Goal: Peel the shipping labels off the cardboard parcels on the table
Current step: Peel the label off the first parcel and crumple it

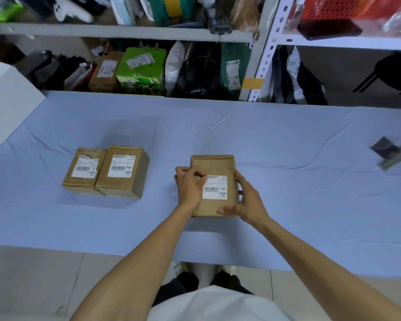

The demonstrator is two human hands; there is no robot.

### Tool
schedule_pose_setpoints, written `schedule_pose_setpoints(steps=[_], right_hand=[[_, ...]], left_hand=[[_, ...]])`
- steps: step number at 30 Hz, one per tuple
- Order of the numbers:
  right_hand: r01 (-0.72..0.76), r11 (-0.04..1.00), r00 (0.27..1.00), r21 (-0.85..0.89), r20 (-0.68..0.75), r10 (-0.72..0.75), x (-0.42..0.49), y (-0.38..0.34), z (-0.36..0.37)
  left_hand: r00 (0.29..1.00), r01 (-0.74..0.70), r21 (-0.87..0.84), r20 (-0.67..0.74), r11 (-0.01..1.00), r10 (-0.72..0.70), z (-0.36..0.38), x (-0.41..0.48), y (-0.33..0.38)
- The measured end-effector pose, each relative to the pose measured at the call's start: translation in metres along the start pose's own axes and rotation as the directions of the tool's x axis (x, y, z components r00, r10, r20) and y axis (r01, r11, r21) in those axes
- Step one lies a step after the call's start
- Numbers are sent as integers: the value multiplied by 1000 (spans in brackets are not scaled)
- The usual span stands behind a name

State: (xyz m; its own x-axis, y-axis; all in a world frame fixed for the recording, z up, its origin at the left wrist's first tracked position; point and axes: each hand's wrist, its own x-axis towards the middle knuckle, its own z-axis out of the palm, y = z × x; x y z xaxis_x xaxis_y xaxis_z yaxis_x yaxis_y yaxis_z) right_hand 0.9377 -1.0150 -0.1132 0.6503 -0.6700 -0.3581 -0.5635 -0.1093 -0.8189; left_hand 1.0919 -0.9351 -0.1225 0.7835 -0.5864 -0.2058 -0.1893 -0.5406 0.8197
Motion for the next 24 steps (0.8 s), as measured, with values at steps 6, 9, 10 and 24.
schedule_pose_setpoints(steps=[6,9,10,24], right_hand=[[11,1000,1000,13,-8,-11,-1,4,0],[20,1000,1000,7,-15,-20,-1,6,0],[24,1000,1000,7,-16,-23,-2,6,0],[21,1000,999,24,26,-21,3,4,-1]], left_hand=[[1000,-27,49,7,998,26,3,5,-2],[1000,-31,62,4,998,31,5,5,-3],[1000,-21,65,5,998,21,6,5,-2],[972,-54,-164,217,985,89,-24,-11,-18]])
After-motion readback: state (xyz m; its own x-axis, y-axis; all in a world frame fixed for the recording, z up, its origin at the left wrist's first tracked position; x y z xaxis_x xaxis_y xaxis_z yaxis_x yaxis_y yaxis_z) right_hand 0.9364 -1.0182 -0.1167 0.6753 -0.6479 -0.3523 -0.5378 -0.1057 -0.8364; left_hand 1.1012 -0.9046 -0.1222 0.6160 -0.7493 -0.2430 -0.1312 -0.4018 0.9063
